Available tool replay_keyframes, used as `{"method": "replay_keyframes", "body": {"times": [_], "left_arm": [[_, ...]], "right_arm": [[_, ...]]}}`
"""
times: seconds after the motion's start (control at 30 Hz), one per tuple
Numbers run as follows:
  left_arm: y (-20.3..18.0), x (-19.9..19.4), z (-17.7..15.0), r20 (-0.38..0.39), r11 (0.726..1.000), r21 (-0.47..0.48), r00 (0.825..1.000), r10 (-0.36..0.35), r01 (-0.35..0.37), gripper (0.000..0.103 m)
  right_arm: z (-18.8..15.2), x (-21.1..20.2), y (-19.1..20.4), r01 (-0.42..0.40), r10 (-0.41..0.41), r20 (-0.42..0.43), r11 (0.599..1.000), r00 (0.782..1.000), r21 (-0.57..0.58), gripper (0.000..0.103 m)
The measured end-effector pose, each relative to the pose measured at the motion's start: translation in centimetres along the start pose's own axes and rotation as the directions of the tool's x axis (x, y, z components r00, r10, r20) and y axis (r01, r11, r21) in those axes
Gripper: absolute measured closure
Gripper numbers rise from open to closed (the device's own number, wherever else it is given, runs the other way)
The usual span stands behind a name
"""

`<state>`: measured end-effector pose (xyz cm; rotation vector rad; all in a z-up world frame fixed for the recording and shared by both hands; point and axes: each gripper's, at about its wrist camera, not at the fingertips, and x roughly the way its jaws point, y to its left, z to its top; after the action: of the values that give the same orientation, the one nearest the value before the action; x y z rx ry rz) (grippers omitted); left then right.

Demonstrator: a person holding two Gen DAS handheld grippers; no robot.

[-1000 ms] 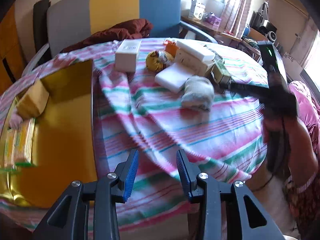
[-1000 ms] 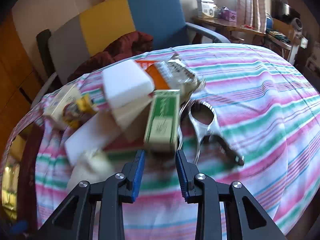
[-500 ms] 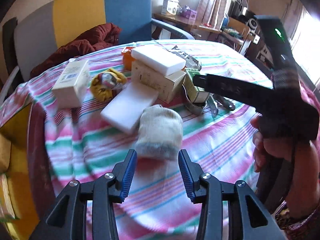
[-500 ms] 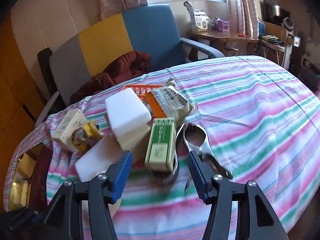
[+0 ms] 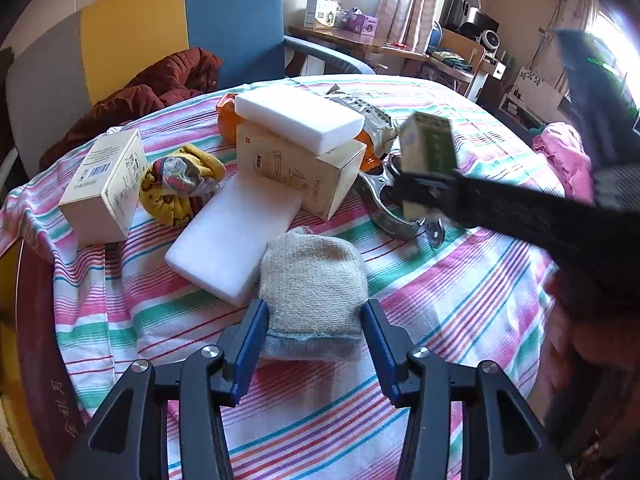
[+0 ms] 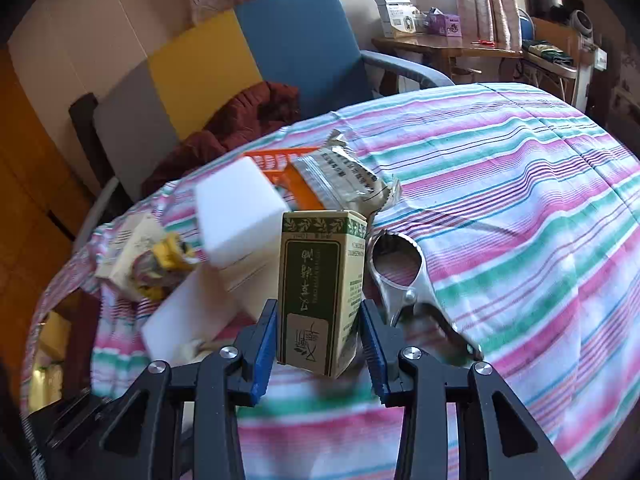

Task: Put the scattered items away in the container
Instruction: 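Grasp the green essential-oil box with the right tool while the left tool grasps the knit cap, then carry the green box and knit cap over the gold tray with both tools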

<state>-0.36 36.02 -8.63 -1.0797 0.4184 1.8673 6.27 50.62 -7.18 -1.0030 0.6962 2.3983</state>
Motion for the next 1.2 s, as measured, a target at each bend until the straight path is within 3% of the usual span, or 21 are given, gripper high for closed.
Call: {"method": "replay_keyframes", "body": {"times": [0.23,0.37,0.53,0.63,0.87,1.0,1.2], "left_arm": [[1.3,-1.1,-0.1,-0.001,0.992,-0.079,0.996,-0.094,0.094,0.053],[0.6,-0.9,0.6,-0.005,0.997,-0.045,0.998,-0.057,0.056,0.053],[-0.8,0.3,0.9,-0.031,0.997,0.062,0.999,0.040,-0.038,0.053],[-0.9,0.6,1.0,-0.032,0.996,0.077,0.998,0.048,-0.045,0.053],[-1.3,0.7,0.7,-0.031,0.992,0.104,0.997,0.077,-0.073,0.056],[-1.4,0.1,0.2,-0.020,0.992,0.090,0.996,0.087,-0.085,0.062],[-0.3,-1.5,-0.9,-0.029,0.999,0.004,0.999,0.034,-0.034,0.064]], "right_arm": [[-4.2,-1.9,0.6,-0.058,0.056,-0.119,0.998,0.991,-0.012,0.062],[-5.6,-0.9,0.2,-0.051,0.050,-0.155,0.999,0.987,-0.007,0.060],[-5.5,-0.9,-0.5,-0.002,0.000,-0.136,1.000,0.991,-0.013,0.058],[-5.2,-1.0,-0.4,0.007,-0.012,-0.126,0.999,0.992,-0.035,0.058],[-5.5,0.1,-0.7,0.026,-0.034,-0.134,0.998,0.990,-0.062,0.069],[-5.5,-0.4,-1.1,0.005,-0.008,-0.132,1.000,0.991,-0.029,0.071],[-5.6,-1.6,-1.0,-0.031,0.032,-0.132,1.000,0.991,0.003,0.071]]}}
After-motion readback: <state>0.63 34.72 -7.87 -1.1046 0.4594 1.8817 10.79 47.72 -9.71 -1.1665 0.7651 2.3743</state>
